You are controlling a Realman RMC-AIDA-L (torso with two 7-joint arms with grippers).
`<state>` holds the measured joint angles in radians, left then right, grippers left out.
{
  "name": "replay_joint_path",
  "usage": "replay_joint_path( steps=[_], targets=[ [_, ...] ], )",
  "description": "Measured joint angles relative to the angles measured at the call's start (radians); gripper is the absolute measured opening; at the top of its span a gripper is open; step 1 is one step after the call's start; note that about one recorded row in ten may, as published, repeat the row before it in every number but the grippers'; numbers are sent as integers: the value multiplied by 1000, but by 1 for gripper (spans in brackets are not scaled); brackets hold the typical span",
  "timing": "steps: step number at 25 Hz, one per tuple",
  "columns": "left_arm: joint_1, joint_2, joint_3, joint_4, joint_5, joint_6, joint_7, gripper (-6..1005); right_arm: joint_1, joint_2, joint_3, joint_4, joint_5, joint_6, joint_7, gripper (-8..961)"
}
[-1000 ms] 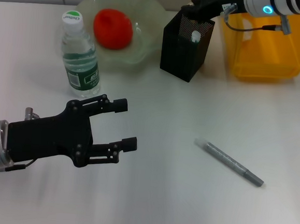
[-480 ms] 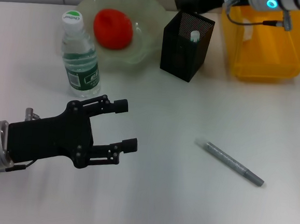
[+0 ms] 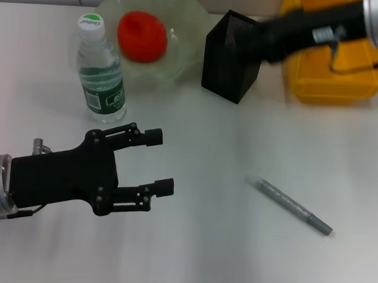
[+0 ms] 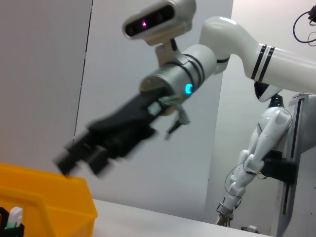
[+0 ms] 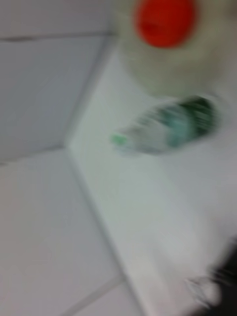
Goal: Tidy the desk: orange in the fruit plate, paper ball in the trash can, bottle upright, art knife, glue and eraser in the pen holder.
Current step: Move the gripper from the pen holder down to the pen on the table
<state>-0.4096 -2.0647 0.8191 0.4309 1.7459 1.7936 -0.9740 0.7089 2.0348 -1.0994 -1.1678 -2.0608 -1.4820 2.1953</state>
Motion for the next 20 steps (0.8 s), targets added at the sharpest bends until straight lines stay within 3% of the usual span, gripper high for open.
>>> replay_joint_path(
  steps=[5, 9, 20],
  targets=[
    [0, 0, 0, 0, 1, 0, 0, 816, 31, -4, 13, 14, -192, -146, 75, 573],
    [-2, 0, 0, 0, 1, -4, 0, 816, 60, 32, -19, 83, -400, -166, 81, 572],
    [-2, 0, -5, 0, -4, -2, -9, 817, 36, 44, -187, 106, -459, -145, 78, 567]
  ],
)
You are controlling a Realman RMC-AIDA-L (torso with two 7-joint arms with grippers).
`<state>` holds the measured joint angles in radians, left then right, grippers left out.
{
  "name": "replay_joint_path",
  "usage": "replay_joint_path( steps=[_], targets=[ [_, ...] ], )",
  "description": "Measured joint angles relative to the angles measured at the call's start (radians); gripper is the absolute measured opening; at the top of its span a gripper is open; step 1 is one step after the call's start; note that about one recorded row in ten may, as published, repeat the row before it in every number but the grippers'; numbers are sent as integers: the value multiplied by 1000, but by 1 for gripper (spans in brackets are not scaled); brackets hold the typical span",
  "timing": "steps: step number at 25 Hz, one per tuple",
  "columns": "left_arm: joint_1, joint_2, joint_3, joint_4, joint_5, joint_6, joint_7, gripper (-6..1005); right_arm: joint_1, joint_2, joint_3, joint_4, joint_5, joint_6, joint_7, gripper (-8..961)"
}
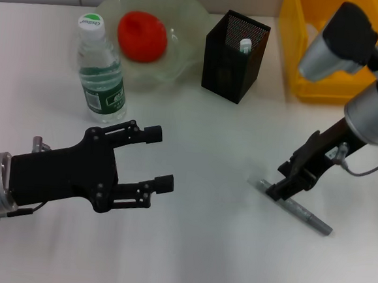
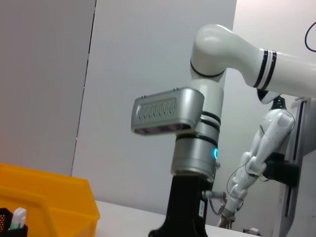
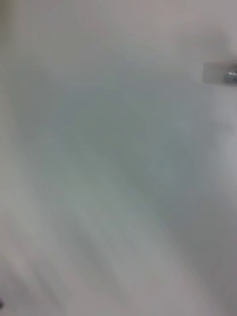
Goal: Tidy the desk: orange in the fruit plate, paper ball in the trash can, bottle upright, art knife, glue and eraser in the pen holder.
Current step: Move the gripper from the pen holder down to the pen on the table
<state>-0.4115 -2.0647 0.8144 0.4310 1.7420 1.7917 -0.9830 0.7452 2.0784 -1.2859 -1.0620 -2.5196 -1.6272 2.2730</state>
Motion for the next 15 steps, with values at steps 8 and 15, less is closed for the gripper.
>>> replay_joint_path(
  steps=[8, 15],
  targets=[
    [-3, -3, -2, 0, -1, 1, -2, 818, -20, 3, -90, 0, -1, 70, 0, 562],
    [-3, -3, -3, -1, -1, 2, -2, 817, -22, 3, -147, 28, -2, 132, -3, 533]
  ],
)
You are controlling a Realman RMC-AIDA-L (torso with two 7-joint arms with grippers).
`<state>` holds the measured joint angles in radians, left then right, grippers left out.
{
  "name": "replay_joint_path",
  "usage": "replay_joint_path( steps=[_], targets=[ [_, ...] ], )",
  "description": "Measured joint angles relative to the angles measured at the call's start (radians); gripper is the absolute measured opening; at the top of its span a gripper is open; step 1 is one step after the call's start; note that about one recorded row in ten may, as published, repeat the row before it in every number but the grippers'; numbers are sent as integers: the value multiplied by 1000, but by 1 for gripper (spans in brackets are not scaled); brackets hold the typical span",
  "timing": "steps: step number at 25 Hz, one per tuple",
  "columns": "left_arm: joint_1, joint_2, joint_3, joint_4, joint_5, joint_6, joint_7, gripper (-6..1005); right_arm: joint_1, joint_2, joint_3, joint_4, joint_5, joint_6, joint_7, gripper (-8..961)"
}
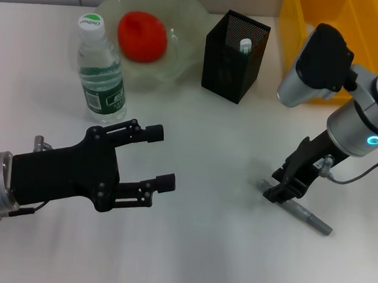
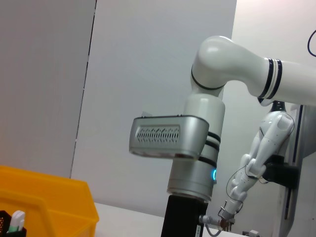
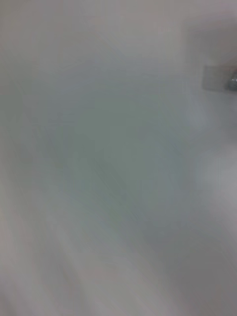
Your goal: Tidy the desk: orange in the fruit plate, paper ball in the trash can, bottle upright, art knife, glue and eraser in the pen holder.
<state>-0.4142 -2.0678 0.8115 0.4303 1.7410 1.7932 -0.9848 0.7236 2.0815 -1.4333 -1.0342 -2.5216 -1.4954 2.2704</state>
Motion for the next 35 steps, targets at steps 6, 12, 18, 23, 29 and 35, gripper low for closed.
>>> replay_joint_path(
  steps=[6, 12, 18, 23, 29, 35],
  targets=[
    [2, -1, 0, -1, 0, -1, 0, 817, -5, 2, -36, 9, 0, 29, 0, 422],
    [0, -2, 0, -1, 0, -1, 0, 817, -9, 2, -57, 9, 4, 41, 4, 396],
    [-1, -1, 0, -1, 0, 0, 2, 817, -10, 3, -61, 6, 2, 41, 5, 373],
    [-2, 0, 0, -1, -4, 0, 3, 816, -11, 3, -37, -11, 9, 34, 12, 207],
    [-3, 2, 0, -1, -7, 0, 5, 816, -11, -4, 196, -103, 138, -41, -29, 148],
    [-4, 3, 0, -1, -8, 0, 8, 816, -24, -4, 446, -81, 355, -58, -211, 145]
  ],
)
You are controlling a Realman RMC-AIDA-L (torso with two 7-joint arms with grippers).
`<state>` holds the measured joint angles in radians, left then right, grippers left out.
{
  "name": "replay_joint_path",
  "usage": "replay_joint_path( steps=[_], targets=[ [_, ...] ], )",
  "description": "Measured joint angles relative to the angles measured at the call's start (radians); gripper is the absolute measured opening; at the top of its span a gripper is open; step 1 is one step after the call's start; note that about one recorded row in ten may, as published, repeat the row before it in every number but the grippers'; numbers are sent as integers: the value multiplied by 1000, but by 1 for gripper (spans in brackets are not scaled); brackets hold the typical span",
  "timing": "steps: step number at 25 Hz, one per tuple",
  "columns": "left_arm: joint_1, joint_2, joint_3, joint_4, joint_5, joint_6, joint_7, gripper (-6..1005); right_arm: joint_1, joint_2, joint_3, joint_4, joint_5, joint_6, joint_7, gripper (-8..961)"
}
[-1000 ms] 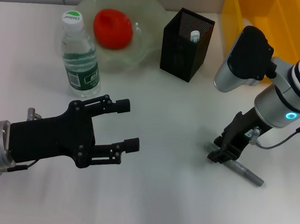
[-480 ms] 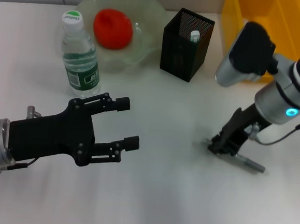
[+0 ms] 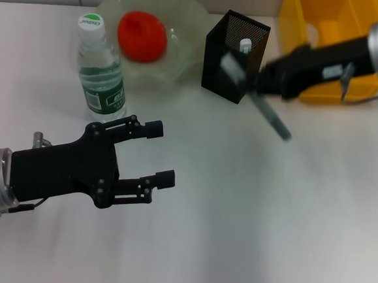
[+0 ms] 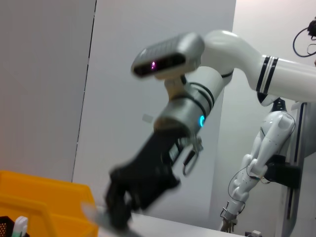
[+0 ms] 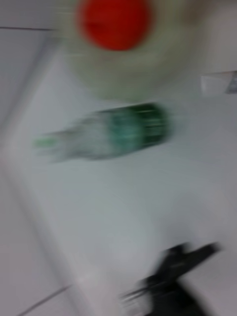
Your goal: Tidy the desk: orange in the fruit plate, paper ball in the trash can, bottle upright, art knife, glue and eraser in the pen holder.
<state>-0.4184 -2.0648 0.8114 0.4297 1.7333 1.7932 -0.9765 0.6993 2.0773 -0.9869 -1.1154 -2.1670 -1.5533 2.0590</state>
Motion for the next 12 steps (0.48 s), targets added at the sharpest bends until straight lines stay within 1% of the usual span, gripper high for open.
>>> replay_joint_path(
  steps=[4, 7, 9, 12],
  targets=[
    [-2, 0, 0, 3, -1, 0, 1, 816, -15, -4, 134, 106, 215, 10, -203, 142],
    [-2, 0, 0, 5, -4, -4, 2, 816, -18, -5, 208, 225, 370, 24, -374, 141],
    [-2, -1, 0, 4, -10, -12, 5, 815, -18, -5, 229, 317, 473, 63, -488, 140],
    [-2, -1, 0, 2, -18, -16, 21, 815, -5, -3, 229, 448, 605, 156, -641, 139]
  ],
)
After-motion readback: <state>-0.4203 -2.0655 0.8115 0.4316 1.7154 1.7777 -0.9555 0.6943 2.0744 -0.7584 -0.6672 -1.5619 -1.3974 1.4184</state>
